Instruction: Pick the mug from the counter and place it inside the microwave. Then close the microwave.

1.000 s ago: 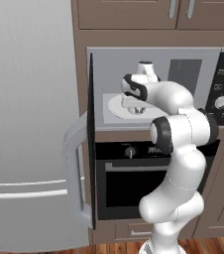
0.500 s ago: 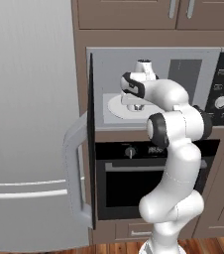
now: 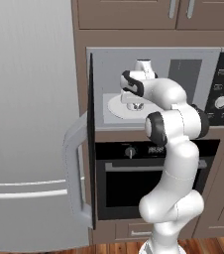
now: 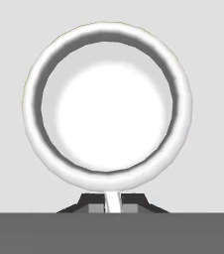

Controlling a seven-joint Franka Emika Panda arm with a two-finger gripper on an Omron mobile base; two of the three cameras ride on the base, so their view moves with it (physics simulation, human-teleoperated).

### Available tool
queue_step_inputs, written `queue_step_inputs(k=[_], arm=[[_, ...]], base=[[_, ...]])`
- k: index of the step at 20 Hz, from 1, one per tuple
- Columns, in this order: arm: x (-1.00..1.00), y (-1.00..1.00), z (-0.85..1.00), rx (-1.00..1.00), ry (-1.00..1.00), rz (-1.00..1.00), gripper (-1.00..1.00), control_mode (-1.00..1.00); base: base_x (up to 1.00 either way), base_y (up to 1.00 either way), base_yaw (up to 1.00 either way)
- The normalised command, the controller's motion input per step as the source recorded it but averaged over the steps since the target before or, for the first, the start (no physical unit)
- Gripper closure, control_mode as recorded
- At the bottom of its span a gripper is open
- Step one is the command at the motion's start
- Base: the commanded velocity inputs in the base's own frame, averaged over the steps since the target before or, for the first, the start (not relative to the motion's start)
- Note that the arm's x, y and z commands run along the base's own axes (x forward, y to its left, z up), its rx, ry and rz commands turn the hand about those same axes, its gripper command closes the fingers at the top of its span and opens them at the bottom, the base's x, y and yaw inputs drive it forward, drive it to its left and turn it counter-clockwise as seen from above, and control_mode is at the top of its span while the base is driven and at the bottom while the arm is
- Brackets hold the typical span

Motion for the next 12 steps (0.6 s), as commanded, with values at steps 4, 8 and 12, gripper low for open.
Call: queue_step_inputs(k=[4, 8, 12], arm=[[0.00, 0.00, 0.00, 0.00, 0.00, 0.00, -1.00, -1.00], [-0.02, 0.00, 0.00, 0.00, 0.00, 0.00, -1.00, -1.00], [-0.42, 0.00, 0.00, 0.00, 0.00, 0.00, -1.00, -1.00]], base=[[0.00, 0.00, 0.00], [0.00, 0.00, 0.00], [0.00, 0.00, 0.00]])
